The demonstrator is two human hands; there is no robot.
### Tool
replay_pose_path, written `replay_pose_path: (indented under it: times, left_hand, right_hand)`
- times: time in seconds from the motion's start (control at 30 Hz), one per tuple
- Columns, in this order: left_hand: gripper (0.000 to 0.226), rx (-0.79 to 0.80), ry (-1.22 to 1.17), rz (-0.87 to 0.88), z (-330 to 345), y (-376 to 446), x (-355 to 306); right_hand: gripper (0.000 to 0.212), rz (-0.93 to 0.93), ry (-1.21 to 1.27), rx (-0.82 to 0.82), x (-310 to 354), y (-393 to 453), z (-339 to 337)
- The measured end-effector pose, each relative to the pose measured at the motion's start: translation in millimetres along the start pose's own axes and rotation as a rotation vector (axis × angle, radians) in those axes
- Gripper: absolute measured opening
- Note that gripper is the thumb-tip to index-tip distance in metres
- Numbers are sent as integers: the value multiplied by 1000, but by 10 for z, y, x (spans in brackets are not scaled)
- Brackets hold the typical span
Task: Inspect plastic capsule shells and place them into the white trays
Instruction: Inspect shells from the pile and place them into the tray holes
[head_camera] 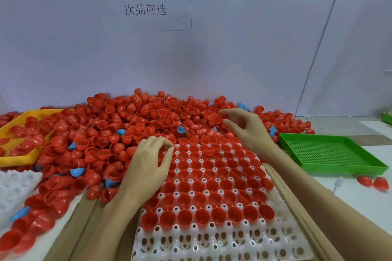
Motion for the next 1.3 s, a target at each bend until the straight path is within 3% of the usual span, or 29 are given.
replay_pose_path:
  times: [0.23, 0.37, 0.5, 0.8, 0.93, 1.07, 1.3]
  left_hand:
    - [52, 209, -312, -26, 211, -85, -255]
    - [46, 202, -350, -22, 238, -121, -345]
    - [31, 165, -414, -33, 235, -128, -392]
    - [39, 195, -508, -91, 320, -161, -373]
    - [13, 236, -615, -218, 372, -162, -331]
    - [36, 313, -878, -460, 402, -194, -279]
    - [44, 421, -1080, -599, 461, -210, -346]
  right_hand:
    - [35, -82, 324, 290, 277, -655, 74]
    - [35, -104, 369, 390, 310, -777, 80]
    - [33, -73, 401, 395, 300, -830, 74]
    - [30, -58, 430, 301, 271, -853, 72]
    - [26, -80, 489, 374, 302, -876, 82]
    - [26, -107, 450, 387, 347, -897, 99]
    - [24, -115, 502, 368, 386, -893, 98]
Point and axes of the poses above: each hand's wrist, its own y-axis towards the middle knuckle, its own z-axis out of the palm, x = y × z, the point moved 4 cm from there along y, towards the middle knuckle, and after that the axes turned 11 degrees about -y, right-handed, at the moved point
